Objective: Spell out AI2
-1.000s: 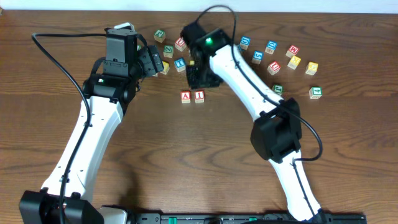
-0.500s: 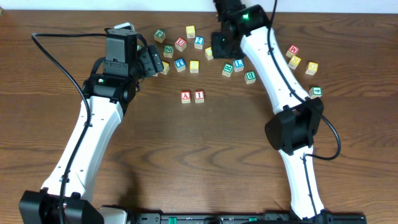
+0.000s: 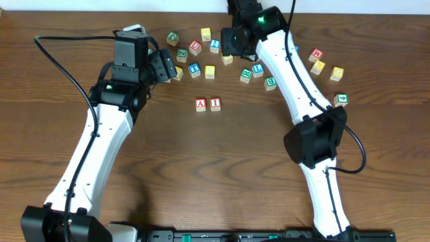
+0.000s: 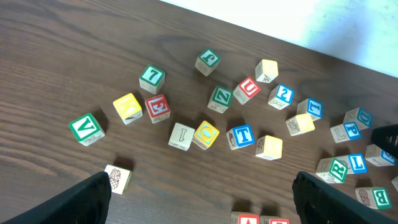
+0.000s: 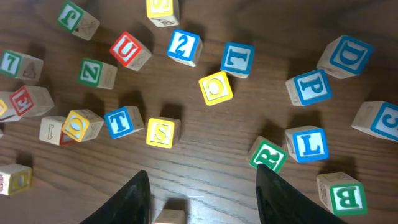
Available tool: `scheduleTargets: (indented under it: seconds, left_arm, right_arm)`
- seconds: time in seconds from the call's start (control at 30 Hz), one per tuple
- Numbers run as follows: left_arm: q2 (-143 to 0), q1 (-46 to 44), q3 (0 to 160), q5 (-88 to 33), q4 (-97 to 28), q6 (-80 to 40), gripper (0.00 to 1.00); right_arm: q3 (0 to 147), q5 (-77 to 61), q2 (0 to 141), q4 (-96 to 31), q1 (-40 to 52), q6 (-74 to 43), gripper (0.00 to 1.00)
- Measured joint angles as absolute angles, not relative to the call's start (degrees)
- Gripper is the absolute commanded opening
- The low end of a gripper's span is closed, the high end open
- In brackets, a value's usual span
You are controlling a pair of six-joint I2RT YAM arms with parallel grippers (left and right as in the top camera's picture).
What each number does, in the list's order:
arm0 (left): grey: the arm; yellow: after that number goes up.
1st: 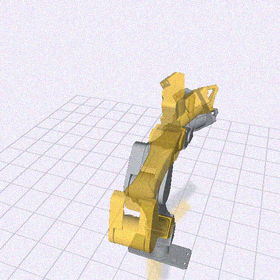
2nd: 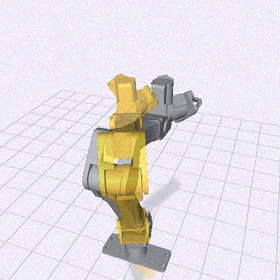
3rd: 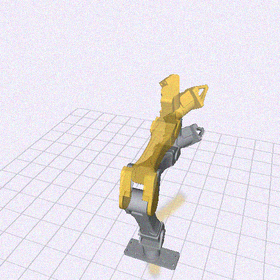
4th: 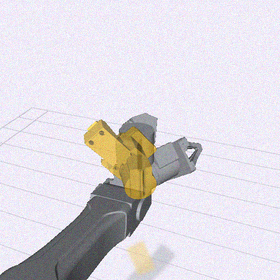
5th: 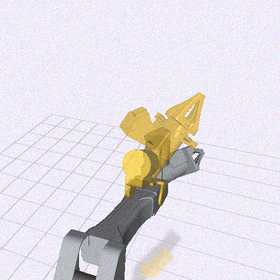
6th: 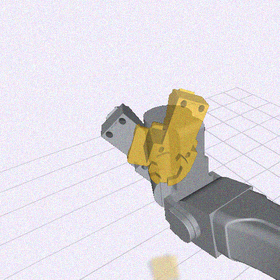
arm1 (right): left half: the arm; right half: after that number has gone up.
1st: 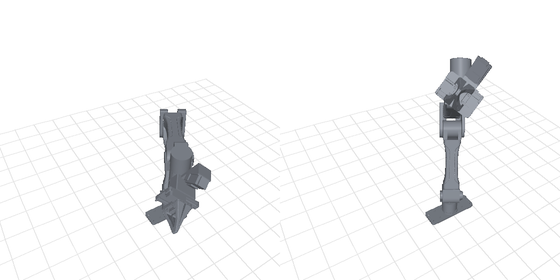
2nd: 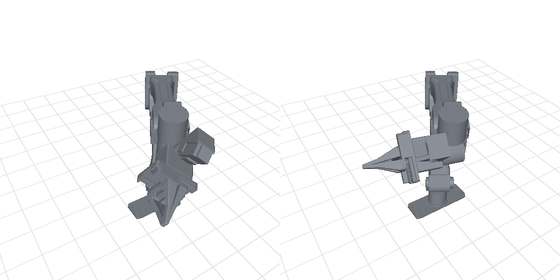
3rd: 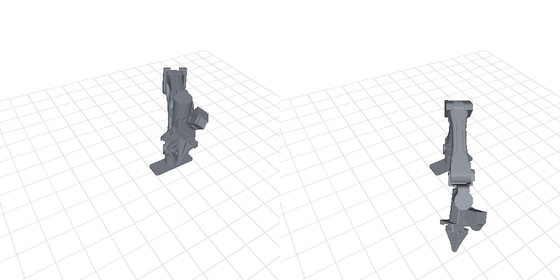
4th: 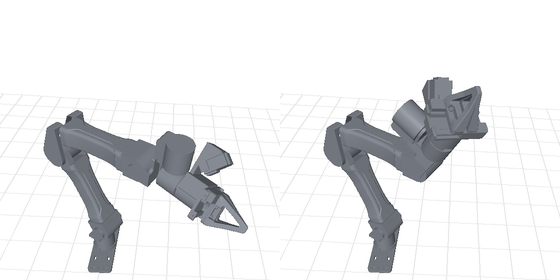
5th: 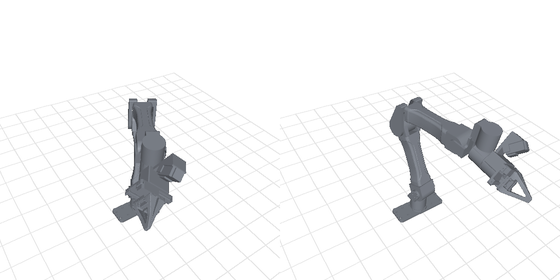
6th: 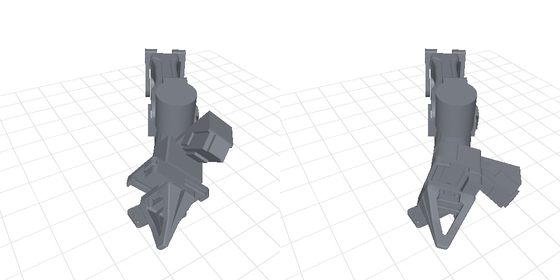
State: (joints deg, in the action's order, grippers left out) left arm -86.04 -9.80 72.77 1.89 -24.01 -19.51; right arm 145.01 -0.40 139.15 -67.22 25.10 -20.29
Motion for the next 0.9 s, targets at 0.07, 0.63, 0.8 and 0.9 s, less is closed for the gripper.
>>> scheduleTargets:
  seconds: [0.07, 0.63, 0.8, 0.9]
  left_arm:
    - [-86.0, -9.8, 72.8, 1.9, -24.0, -19.5, 0.92]
    - [-86.0, -9.8, 72.8, 1.9, -24.2, -19.5, 0.92]
    - [-86.0, -9.8, 72.8, 1.9, -24.2, -19.5, 0.92]
    - [-86.0, -9.8, 72.8, 1.9, -24.2, -19.5, 0.92]
  right_arm:
    - [145.0, -0.4, 139.2, -67.2, 25.1, -20.3, 0.49]
    - [145.0, -0.4, 139.2, -68.6, 22.2, -20.3, 0.50]
    - [145.0, -0.4, 139.2, -70.9, 18.2, -20.3, 0.50]
    - [145.0, -0.4, 139.2, -71.7, 16.3, -20.3, 0.51]
